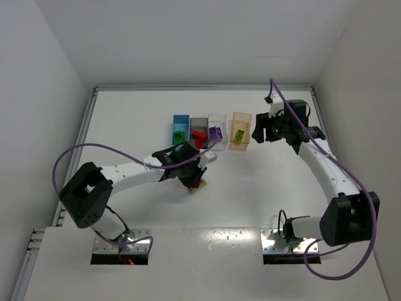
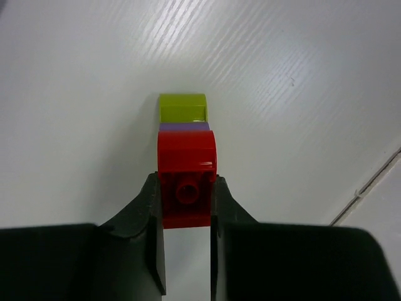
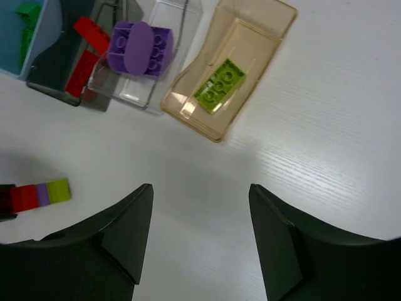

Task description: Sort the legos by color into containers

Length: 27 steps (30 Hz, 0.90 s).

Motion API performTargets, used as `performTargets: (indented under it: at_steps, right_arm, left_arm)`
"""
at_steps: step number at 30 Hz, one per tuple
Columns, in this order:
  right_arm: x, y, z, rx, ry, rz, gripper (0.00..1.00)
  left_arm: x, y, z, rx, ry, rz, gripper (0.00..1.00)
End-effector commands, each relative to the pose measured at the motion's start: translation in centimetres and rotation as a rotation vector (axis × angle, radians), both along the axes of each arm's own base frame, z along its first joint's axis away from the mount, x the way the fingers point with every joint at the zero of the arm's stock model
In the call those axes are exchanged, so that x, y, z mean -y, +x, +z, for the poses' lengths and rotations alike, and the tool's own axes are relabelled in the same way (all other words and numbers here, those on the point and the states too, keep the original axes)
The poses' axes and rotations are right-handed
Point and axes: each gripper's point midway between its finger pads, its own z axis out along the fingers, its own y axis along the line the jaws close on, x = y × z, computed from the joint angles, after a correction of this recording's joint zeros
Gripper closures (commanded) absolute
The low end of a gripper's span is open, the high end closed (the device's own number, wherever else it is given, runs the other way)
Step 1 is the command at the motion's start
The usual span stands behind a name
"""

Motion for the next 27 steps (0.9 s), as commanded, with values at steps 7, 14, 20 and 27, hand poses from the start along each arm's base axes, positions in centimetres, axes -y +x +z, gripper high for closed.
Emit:
performTargets:
  at_steps: [7,14,20,27]
  right_arm:
    - [-8.3,-4.7,-0.5,-0.122,0.349,0.448,0.37]
    - [-11.5,-9.6,2.4,-0.173,0.675,0.812,0.35]
    - [-12.1,-11.6,4.3,-0.146,0.787,0.946,0.35]
    - [-12.9,-12.2,4.2,-0.153,0.797,0.997,0.35]
  left_arm:
    - [3.4,0.9,11.0,0.059,-0.346,-0.136,0.96]
    - [2.5,-0.5,18.8,-0.209,-0.735,-0.260,0.96]
    - [1.9,-1.1,20.1,-0.310,-0.828,-0.313,0.97]
    - [2.1,-1.3,19.9,-0.353,-0.863,-0.319,0.97]
